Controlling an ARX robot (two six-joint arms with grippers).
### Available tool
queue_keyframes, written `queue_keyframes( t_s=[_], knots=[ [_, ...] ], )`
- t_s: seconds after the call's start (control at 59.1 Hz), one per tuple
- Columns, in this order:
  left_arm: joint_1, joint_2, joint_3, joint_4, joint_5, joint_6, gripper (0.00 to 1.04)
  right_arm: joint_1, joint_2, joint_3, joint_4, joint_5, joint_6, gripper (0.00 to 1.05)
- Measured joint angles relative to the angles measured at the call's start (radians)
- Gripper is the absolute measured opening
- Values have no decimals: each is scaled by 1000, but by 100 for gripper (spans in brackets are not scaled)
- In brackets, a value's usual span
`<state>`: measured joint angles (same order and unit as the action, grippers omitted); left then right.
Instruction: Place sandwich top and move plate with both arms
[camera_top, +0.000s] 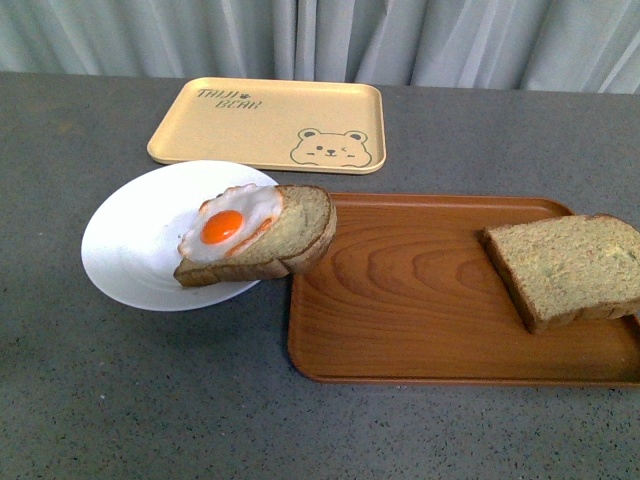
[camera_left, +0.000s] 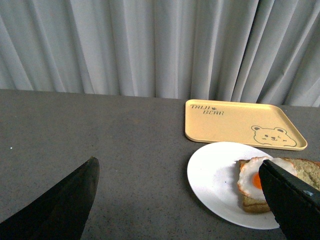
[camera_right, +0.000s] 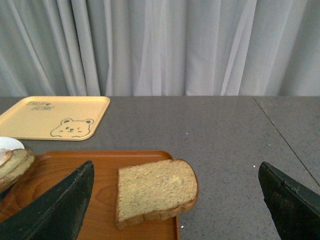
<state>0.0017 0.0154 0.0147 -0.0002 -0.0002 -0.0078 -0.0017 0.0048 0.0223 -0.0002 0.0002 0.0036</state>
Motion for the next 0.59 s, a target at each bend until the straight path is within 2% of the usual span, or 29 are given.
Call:
queue_keyframes(
  t_s=[0.051, 0.101, 0.152, 0.271, 0.355, 0.507, 0.592],
  knots=[
    [0, 0, 0, 0, 0, 0, 96, 4, 14, 6, -23, 21, 11, 96],
    [0, 0, 0, 0, 0, 0, 96, -11, 104, 61, -150, 59, 79, 96],
    [0, 0, 0, 0, 0, 0, 96, -92, 261, 104, -152, 13, 119, 96],
    [0, 0, 0, 0, 0, 0, 96, -320, 655, 172, 107, -168, 185, 96],
    [0, 0, 0, 0, 0, 0, 96, -406, 927, 233, 285, -241, 222, 96],
    [0, 0, 0, 0, 0, 0, 96, -415, 1344, 343, 474, -336, 291, 96],
    [0, 0, 0, 0, 0, 0, 96, -385, 1546, 396, 527, -340, 322, 96]
  ],
)
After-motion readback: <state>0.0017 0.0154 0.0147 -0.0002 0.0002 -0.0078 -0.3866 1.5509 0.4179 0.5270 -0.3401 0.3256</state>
